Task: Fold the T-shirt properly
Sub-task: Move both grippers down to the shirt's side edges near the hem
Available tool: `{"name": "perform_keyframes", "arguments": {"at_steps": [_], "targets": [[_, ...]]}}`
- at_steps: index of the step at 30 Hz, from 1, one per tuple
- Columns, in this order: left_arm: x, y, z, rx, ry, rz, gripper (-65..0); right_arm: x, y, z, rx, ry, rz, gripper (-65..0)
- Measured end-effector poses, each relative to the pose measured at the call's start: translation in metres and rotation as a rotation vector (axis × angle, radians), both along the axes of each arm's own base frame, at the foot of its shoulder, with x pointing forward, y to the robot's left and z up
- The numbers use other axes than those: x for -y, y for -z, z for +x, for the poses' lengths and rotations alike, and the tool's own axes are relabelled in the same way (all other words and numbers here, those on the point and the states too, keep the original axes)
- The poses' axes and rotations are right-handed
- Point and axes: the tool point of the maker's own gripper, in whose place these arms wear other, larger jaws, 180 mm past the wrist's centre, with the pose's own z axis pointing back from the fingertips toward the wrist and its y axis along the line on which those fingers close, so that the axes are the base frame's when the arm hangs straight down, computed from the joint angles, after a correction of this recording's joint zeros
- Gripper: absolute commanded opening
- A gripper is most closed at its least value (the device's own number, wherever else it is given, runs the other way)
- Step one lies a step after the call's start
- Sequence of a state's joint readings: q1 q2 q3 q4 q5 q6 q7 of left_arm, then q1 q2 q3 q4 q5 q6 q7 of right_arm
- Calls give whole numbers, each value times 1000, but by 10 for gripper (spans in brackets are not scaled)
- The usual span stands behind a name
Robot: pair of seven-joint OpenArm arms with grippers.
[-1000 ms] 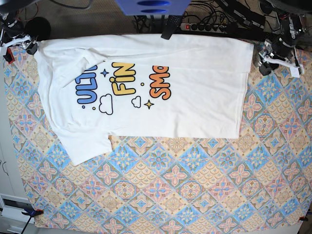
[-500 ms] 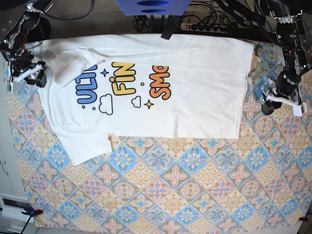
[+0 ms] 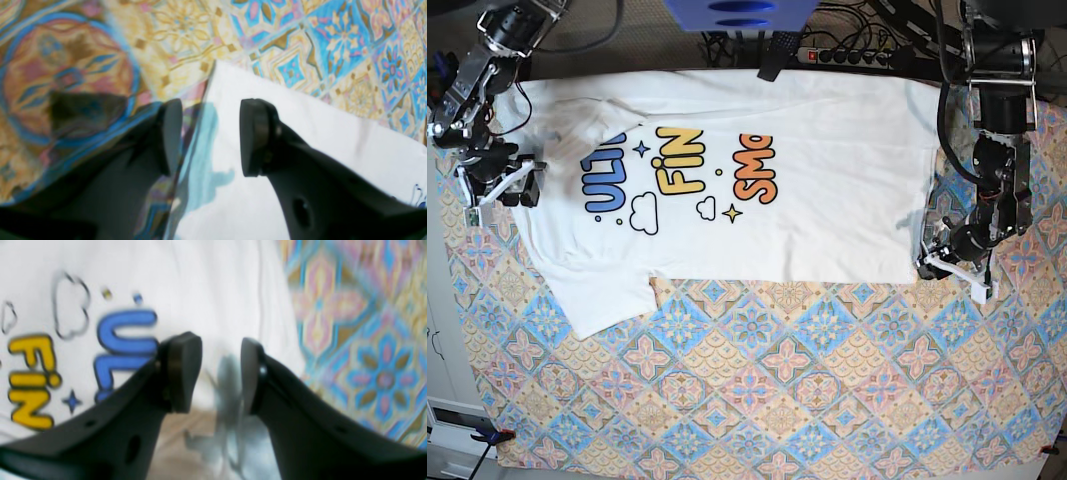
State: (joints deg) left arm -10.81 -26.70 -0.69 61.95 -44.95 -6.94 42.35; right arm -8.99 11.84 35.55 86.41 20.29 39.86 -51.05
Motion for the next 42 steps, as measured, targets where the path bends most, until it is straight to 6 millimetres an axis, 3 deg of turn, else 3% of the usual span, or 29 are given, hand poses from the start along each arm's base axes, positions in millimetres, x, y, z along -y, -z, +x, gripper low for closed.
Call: {"name": "perform_keyframes", "arguments": {"at_steps": [8, 15, 25, 31, 33, 42], "targets": [[20, 29, 6, -45, -50, -69, -371, 3, 8, -10, -49, 0, -20, -431], [22, 36, 12, -45, -57, -44, -371, 3, 8, -10, -47, 0, -20, -431], [23, 29, 7, -31, -10, 11, -372, 2, 7, -10, -44, 0, -16, -431], [-11, 18, 5, -12, -64, 52, -371, 2, 7, -9, -43, 0, -17, -431], [-15, 15, 6, -7, -67, 58, -371, 2, 6, -8, -38, 0, -14, -431], [14, 25, 5, -17, -41, 12, -371, 2, 0, 2, -14, 0, -13, -431]]}}
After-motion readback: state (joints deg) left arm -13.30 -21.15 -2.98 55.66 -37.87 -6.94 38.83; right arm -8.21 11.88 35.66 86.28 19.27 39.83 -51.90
